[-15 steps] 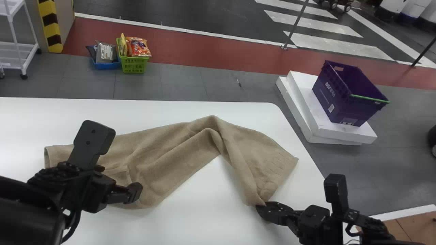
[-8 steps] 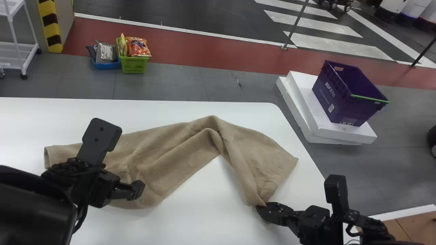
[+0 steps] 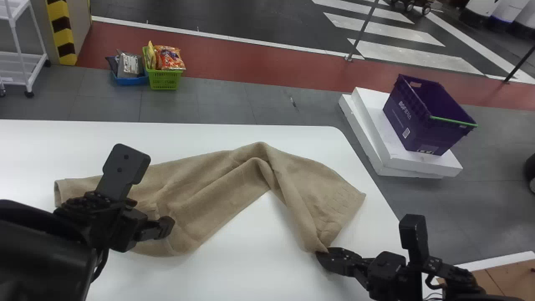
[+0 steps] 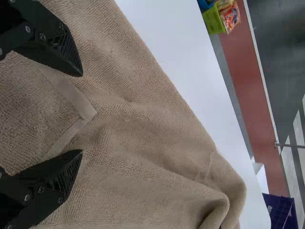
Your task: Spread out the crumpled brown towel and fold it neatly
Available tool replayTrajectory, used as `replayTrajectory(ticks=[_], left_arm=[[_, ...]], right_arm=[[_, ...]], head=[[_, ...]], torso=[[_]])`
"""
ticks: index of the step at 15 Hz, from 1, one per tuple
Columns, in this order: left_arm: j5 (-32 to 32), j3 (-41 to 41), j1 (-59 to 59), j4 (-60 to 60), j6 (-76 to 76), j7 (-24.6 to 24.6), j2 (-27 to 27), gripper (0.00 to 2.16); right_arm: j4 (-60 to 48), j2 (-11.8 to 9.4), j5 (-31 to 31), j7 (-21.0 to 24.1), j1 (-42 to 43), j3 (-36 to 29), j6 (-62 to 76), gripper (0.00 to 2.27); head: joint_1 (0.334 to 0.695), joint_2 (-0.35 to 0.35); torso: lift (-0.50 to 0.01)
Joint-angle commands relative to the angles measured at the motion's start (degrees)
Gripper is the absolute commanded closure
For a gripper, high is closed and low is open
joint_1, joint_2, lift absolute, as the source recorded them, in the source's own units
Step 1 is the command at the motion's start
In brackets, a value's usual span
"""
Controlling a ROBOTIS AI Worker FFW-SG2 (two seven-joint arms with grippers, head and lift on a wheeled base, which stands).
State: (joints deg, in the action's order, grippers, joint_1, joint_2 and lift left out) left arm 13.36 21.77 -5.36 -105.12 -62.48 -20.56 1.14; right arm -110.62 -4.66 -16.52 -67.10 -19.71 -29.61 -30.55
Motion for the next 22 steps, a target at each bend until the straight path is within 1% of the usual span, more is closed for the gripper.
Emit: replayTrajectory(ticks=[1,5,6,7,14,15,16,17,19,21,22], left_arm=[[0.4,-0.1,0.1,0.0,-0.1,-0.3,0.0,0.49],[0.5,-0.4,0.5,-0.4,-0.4,-0.7,0.1,0.52],[0.5,-0.6,0.9,-0.5,-0.6,-0.8,0.2,0.57],[0.5,-0.8,1.2,-0.7,-0.8,-0.8,0.2,0.73],[0.5,-1.5,3.4,-4.7,-2.5,-1.1,0.5,0.72],[0.5,-1.6,3.5,-5.7,-3.2,-1.1,0.5,0.67],[0.5,-1.6,3.7,-6.0,-3.2,-1.2,0.6,0.57],[0.5,-1.6,3.7,-6.1,-3.7,-1.5,0.6,0.56],[0.6,-1.6,3.7,-6.0,-3.7,-1.5,0.5,0.57],[0.7,-1.6,3.6,-6.0,-3.7,-1.5,0.4,0.70],[0.7,-1.6,3.6,-6.0,-3.7,-1.5,0.4,0.70]], right_arm=[[0.3,0.0,0.0,-0.1,0.2,0.1,0.2,1.42],[0.2,0.0,0.0,0.0,0.2,0.3,0.0,1.42],[0.1,0.0,0.0,0.0,0.2,0.3,0.0,1.42],[0.1,0.0,0.0,-0.1,0.2,0.2,0.0,1.42],[-1.1,0.0,-0.4,-0.1,0.2,0.5,-1.4,1.42],[-1.3,0.0,-0.5,-0.1,0.2,0.7,-1.6,1.42],[-1.4,0.0,-0.5,-0.1,0.2,0.7,-1.8,1.42],[-1.4,0.0,-0.6,-0.1,0.2,0.8,-1.8,1.42],[-1.3,0.0,-0.7,-0.1,0.2,0.8,-1.8,1.42],[-1.3,0.0,-0.8,-0.1,0.2,0.6,-1.8,1.42],[-1.3,0.0,-0.8,-0.1,0.2,0.5,-1.8,1.42]], head=[[0.695,-0.350],[0.695,-0.350],[0.695,-0.350],[0.695,-0.350],[0.695,-0.350],[0.695,-0.350],[0.695,-0.350],[0.695,-0.350],[0.695,-0.350],[0.695,-0.350],[0.695,-0.350]], torso=[[-0.126],[-0.126],[-0.126],[-0.126],[-0.126],[-0.126],[-0.126],[-0.126],[-0.126],[-0.126],[-0.126]])
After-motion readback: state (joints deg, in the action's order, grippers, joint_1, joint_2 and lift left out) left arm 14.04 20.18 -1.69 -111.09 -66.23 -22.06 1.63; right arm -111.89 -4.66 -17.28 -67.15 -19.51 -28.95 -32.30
